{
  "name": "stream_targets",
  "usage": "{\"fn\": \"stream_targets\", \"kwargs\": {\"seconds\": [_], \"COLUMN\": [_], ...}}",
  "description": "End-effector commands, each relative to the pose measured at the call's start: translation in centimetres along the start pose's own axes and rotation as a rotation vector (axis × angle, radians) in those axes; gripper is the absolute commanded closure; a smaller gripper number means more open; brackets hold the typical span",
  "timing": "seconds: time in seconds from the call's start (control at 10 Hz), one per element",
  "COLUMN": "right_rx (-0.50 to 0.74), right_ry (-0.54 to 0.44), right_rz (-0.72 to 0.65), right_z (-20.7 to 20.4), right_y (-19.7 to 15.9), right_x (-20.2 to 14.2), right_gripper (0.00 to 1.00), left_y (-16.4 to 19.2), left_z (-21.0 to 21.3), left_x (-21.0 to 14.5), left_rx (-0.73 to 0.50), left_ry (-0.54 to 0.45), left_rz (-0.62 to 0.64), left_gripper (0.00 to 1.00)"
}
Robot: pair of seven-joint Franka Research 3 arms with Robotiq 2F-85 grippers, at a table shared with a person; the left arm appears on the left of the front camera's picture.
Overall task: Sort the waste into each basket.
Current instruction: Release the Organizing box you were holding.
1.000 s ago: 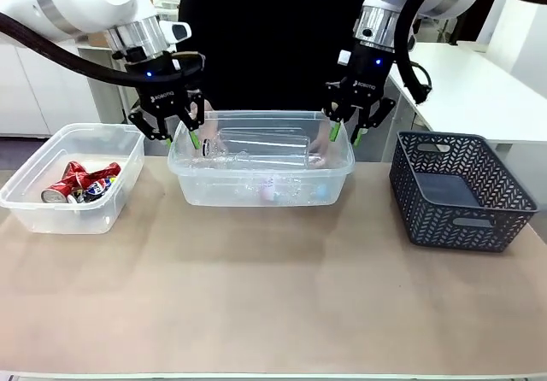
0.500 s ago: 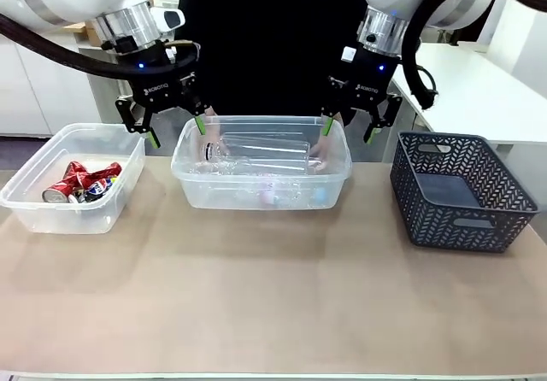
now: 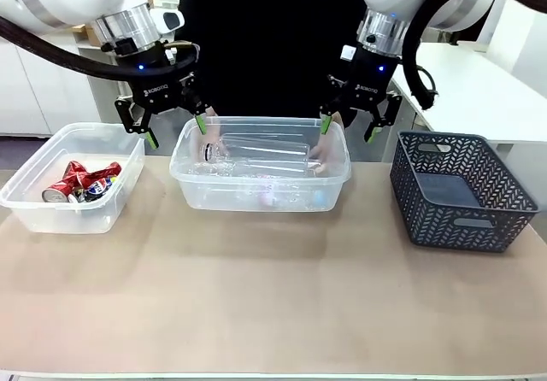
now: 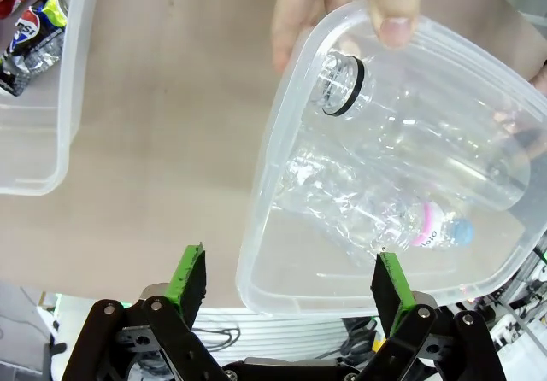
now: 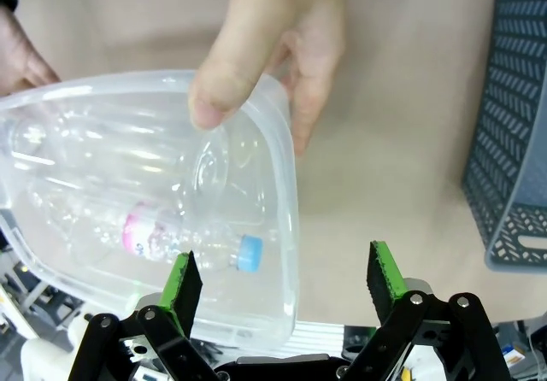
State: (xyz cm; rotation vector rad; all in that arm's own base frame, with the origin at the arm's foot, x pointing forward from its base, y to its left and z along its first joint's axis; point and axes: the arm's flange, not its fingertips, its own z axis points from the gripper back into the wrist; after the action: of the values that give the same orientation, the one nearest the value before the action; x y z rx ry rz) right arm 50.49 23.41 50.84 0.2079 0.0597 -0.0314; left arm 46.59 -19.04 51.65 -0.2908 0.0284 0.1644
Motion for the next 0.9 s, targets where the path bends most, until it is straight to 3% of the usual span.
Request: {"fn": "stream_targets", "kwargs": {"seconds": [0.0, 0.7, 0.8], "right_rx": [0.0, 0.0, 0.046], "right_ry": [0.003, 0.001, -0.037], "right_rz": [-0.006, 0.0, 0.036], "right_z": [0.3, 0.0, 1.6], "right_y": [0.0, 0.0, 1.3], "right_x": [0.1, 0.0, -1.8], "right_gripper": [0.0, 0.02, 0.0], "left_y": [0.1, 0.0, -3.0], "left_z": [0.1, 0.0, 0.6], "left_x": [0.0, 0.0, -0.2], "left_rx": [0.0, 0.0, 0.013], "left_ry": [0.001, 0.0, 0.08], "left_rz": [0.001, 0.0, 0.067], "left_gripper": [0.0, 0.0, 0.0]}}
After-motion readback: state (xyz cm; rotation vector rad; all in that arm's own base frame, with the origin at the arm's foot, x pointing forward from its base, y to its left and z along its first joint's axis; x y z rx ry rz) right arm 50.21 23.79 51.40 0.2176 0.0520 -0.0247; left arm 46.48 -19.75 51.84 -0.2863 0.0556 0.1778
